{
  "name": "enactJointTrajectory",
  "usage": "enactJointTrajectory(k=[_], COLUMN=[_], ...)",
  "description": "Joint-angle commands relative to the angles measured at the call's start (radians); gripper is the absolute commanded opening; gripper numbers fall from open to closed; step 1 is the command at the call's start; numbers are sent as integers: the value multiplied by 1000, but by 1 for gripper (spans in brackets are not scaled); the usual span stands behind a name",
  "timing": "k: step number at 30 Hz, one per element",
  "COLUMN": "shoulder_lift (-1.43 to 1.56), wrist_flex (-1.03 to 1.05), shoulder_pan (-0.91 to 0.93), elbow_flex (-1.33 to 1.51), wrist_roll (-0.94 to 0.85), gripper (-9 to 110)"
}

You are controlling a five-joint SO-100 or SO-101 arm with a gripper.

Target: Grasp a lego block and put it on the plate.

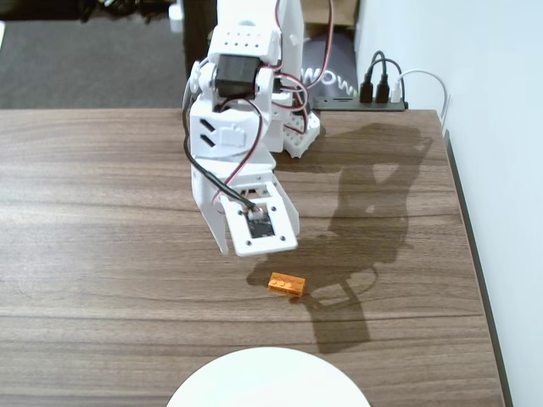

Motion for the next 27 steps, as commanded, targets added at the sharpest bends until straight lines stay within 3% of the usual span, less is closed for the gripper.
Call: enactJointTrajectory(k=[1, 18, 27], shoulder_lift=[-31, -296, -359], wrist_flex=[-31, -44, -15], shoulder_pan=[-9, -72, -123], elbow_flex=[-63, -229, -296], wrist_roll=[-74, -433, -469], gripper=[39, 38, 38])
